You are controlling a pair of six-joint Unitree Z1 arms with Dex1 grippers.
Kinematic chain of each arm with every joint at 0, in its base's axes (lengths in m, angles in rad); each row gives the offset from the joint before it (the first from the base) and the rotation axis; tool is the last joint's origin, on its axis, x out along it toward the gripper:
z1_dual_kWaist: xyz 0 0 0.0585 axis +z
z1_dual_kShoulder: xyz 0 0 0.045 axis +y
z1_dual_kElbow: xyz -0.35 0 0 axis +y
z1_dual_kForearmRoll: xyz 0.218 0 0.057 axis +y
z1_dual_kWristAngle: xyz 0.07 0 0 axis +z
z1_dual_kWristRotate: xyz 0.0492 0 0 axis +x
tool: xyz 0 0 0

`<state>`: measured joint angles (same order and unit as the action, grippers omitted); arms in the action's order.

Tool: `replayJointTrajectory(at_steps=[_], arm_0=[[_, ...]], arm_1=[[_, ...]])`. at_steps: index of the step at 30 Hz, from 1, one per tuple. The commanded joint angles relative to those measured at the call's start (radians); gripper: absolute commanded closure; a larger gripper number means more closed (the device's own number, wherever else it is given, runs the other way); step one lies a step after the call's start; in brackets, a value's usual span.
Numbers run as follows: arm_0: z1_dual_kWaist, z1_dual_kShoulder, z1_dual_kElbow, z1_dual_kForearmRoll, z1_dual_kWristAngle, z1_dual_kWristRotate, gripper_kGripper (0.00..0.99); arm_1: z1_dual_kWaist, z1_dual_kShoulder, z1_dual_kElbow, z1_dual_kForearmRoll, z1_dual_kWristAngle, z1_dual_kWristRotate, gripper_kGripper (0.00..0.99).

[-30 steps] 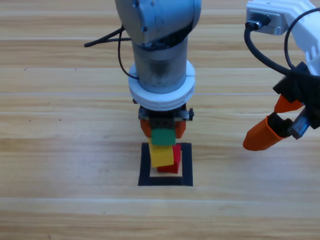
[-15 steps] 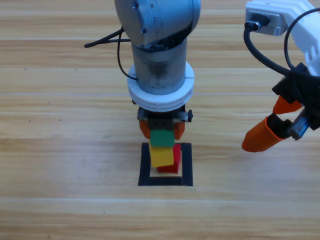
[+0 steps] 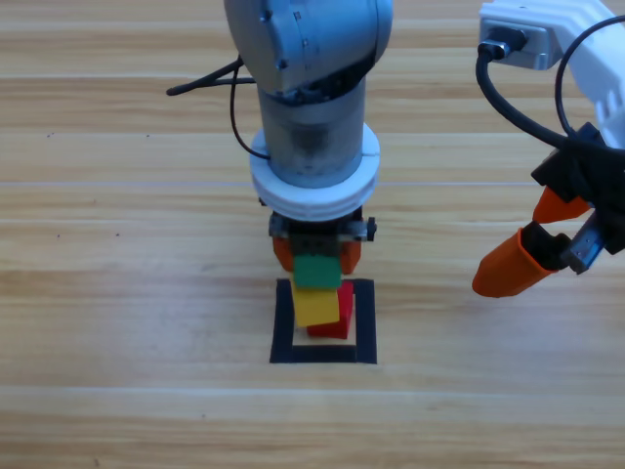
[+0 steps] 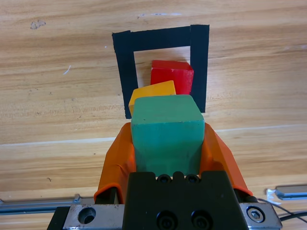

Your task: Stack the blocks in the rectangular block: red at the bottom, yellow in the middle, green on top

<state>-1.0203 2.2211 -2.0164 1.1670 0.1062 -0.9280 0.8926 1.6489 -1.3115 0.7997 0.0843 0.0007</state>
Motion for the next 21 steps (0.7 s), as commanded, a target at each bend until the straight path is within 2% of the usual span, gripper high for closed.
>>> replayJointTrajectory(at_steps=[1, 9, 12, 13, 14, 15, 16, 17, 21], arm_0=[[0.008, 0.023, 0.051, -0.03, -0.003, 0.014, 0.907], [0.016, 0.019, 0.058, -0.04, -0.006, 0.023, 0.906], [0.017, 0.019, 0.059, -0.043, -0.006, 0.028, 0.85], [0.017, 0.017, 0.059, -0.046, -0.006, 0.028, 0.792], [0.017, 0.014, 0.059, -0.052, -0.008, 0.032, 0.654], [0.017, 0.008, 0.059, -0.055, -0.01, 0.035, 0.456], [0.017, 0.002, 0.058, -0.055, -0.01, 0.035, 0.128], [0.017, -0.006, 0.059, -0.053, -0.008, 0.035, 0.017], [0.017, -0.018, 0.058, -0.05, -0.006, 0.04, 0.0]], arm_1=[[-0.021, -0.006, 0.026, -0.016, 0.015, -0.007, 0.0], [-0.021, -0.004, 0.028, -0.014, 0.015, -0.007, 0.0], [-0.021, -0.004, 0.028, -0.016, 0.015, -0.007, 0.0], [-0.021, -0.004, 0.028, -0.014, 0.014, -0.007, 0.0], [-0.021, -0.004, 0.028, -0.016, 0.015, -0.007, 0.0], [-0.021, -0.004, 0.028, -0.016, 0.014, -0.007, 0.0], [-0.021, -0.004, 0.028, -0.016, 0.015, -0.007, 0.0], [-0.021, -0.004, 0.028, -0.016, 0.015, -0.007, 0.0], [-0.021, -0.004, 0.028, -0.016, 0.014, -0.007, 0.0]])
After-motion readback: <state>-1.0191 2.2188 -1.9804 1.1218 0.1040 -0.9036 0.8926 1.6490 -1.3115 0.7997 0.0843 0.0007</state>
